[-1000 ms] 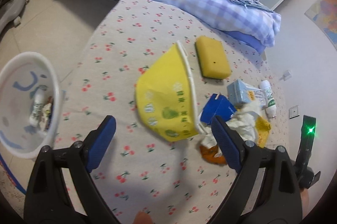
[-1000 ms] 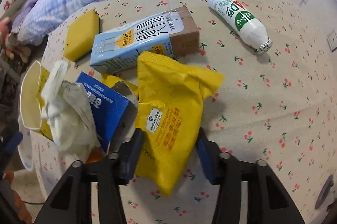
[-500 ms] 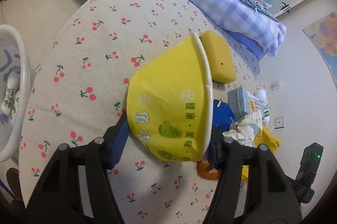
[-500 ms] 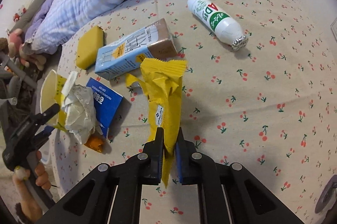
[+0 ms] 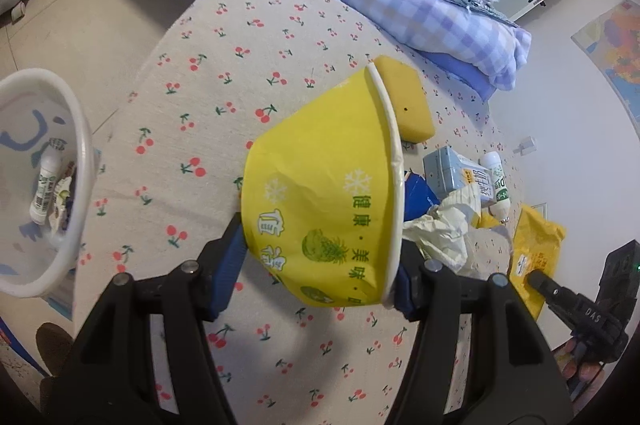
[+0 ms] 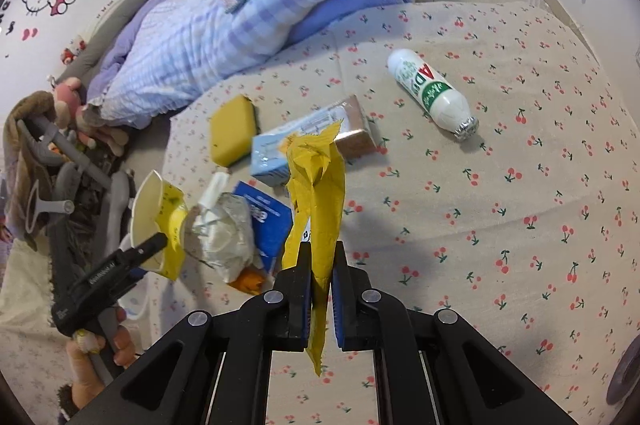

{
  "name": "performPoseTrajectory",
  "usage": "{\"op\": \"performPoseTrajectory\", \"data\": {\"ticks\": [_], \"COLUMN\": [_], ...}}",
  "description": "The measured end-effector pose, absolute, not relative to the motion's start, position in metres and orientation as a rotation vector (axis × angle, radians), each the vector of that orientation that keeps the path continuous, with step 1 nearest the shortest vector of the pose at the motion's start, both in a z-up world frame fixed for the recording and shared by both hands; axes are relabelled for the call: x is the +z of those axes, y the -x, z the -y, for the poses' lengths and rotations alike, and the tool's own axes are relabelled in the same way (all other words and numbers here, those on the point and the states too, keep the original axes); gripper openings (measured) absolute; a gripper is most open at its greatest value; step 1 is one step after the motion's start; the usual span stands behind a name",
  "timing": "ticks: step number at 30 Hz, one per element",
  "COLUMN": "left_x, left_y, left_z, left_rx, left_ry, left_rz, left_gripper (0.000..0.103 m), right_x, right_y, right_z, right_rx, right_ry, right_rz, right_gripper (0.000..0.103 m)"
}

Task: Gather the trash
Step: 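Carry the yellow bowl and yellow bag toward the wastebasket with both tools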

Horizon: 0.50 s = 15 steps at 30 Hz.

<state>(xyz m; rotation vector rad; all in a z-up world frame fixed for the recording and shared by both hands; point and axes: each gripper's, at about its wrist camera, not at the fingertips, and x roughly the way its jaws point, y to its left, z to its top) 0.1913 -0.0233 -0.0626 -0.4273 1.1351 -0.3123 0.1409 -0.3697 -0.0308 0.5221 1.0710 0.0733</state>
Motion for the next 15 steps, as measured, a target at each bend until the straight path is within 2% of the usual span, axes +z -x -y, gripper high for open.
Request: {"op": "performPoseTrajectory", "data": {"ticks": [15], "left_x": [-0.028], "left_y": [-0.164], "left_z": [-0.037], "left_rx": [-0.237], "left_ry": [0.319], "left_rz": [-1.043], "left_gripper": [0.064], "right_x": [0.013], "right_y": [-0.132], "right_z": [0.323], "right_rx": [0.209], "right_ry": [-0.535], "right_rz": [-0.976], "right_gripper": [0.009]}}
